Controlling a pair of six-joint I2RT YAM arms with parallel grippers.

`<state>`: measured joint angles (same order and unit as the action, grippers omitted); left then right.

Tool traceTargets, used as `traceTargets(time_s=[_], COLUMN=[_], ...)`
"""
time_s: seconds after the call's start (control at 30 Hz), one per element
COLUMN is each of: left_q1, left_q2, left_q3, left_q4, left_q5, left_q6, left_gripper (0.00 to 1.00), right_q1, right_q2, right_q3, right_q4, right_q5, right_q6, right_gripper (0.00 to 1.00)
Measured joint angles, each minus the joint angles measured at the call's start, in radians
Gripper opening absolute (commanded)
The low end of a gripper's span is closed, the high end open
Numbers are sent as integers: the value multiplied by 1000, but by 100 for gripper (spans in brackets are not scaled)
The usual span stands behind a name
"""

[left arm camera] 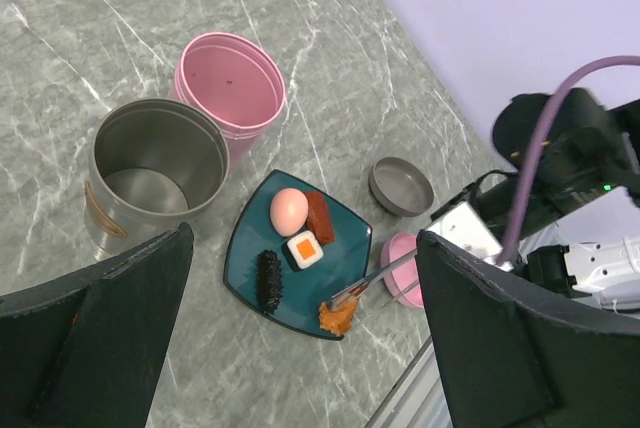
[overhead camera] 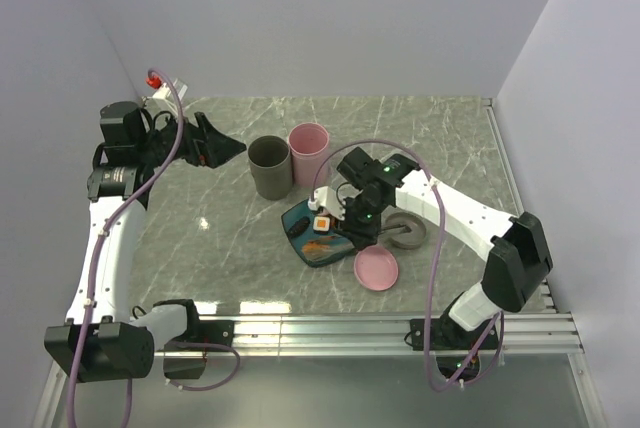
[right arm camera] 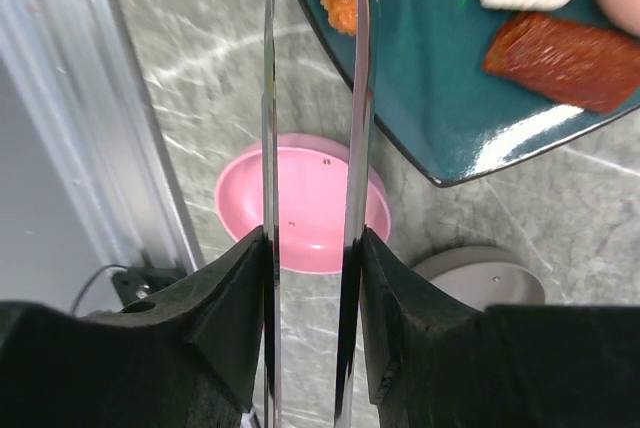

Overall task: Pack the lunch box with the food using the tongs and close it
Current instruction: Pick up the fake food from the plate, then place the fake food in the packing box.

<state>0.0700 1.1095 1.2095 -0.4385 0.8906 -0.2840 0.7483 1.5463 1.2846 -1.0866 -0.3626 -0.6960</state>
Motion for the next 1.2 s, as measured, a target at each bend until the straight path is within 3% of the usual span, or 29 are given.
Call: traceTargets(time_s=[0.63, 0.87, 1.2], left_q1=[20, 21, 21], left_q2=[-31, -45, -45], left_q3=[-27, -31, -43], left_q4=[61, 106, 143], left_q5=[-16, -16, -16], left_q6=[-69, -104, -130], left_gripper=[99, 99, 99], right_q1=[-133, -216, -241], right_q2=[-16, 29, 170], right_q3=[313, 467, 603], right_q4=[-61, -13, 83], right_q5=[-113, -104, -44], right_q6=[79, 158, 246], right_gripper=[10, 9, 8])
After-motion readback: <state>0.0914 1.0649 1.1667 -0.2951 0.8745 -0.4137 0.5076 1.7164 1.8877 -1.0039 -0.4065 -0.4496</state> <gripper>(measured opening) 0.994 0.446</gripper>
